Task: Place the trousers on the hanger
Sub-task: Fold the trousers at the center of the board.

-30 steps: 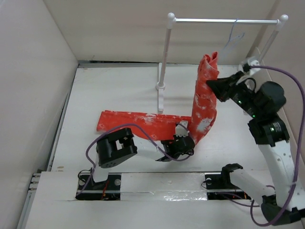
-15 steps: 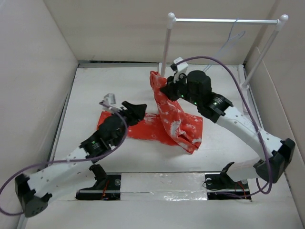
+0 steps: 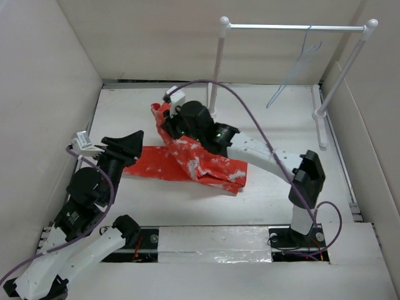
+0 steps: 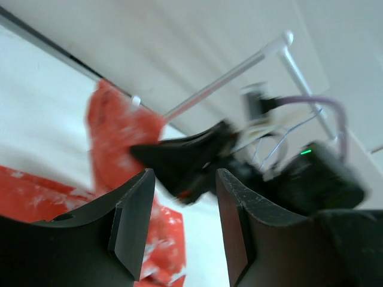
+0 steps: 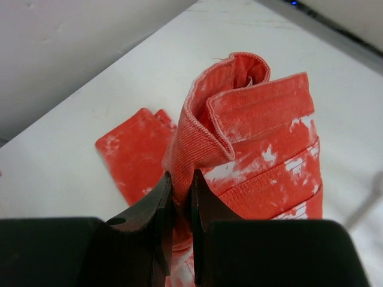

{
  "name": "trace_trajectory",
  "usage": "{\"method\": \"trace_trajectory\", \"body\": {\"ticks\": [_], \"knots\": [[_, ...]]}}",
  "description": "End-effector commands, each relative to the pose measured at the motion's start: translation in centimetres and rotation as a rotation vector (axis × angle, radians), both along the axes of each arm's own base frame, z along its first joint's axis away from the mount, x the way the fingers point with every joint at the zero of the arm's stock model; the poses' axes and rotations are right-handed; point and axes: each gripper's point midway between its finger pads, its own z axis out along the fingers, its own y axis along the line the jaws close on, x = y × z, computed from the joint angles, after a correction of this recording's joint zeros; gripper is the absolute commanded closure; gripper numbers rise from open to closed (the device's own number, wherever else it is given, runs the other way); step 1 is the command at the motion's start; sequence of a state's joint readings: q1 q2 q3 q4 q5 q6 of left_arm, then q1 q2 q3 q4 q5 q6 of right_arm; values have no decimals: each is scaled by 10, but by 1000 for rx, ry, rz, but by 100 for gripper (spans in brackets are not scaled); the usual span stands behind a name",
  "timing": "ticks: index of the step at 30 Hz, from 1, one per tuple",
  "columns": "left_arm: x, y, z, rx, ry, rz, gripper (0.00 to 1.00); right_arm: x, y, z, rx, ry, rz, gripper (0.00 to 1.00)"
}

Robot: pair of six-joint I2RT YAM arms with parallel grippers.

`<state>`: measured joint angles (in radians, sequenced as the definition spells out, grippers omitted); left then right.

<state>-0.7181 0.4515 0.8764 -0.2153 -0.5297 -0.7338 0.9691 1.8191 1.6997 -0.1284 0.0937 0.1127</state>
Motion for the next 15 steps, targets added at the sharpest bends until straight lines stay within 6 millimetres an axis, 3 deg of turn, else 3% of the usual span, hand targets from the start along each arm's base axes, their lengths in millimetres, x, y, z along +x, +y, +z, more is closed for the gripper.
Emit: {"method": "trace_trajectory", "body": {"ticks": [1,2,4,5,6,7,8,9,10,11,12,13,14,15], "knots": [[-11,26,13,-12,-31,73,58,-22,60,24,167,-60,77,89],[-13,31,11,-17,-30,93,58,-33,83,-11,133,-21,110,86],[-17,39,11,-39,-35,111,58,-48,111,-25,151,-19,186,78],[-17,43,8,-36,-27,130,58,-61,132,-57,112,8,228,71],[-19,46,8,-40,-25,140,58,-70,142,-69,91,21,260,70],[-20,49,7,-44,-23,151,58,-80,155,-63,104,13,309,66],[-20,53,6,-39,-18,167,58,-85,161,-69,84,6,326,58],[-22,55,6,-42,-22,171,57,-89,165,-84,46,20,332,53],[-23,57,6,-40,-21,177,57,-88,164,-82,43,13,330,47],[-23,57,5,-38,-19,177,57,-90,159,-92,23,25,327,33],[-22,55,1,-29,-9,174,57,-91,152,-69,61,2,317,27],[-21,54,-3,-24,-3,172,57,-93,145,-64,69,0,313,23],[-19,50,-5,-25,0,163,56,-91,129,-83,36,20,299,22],[-14,44,-16,-7,17,153,56,-91,120,-74,54,4,283,21]]}}
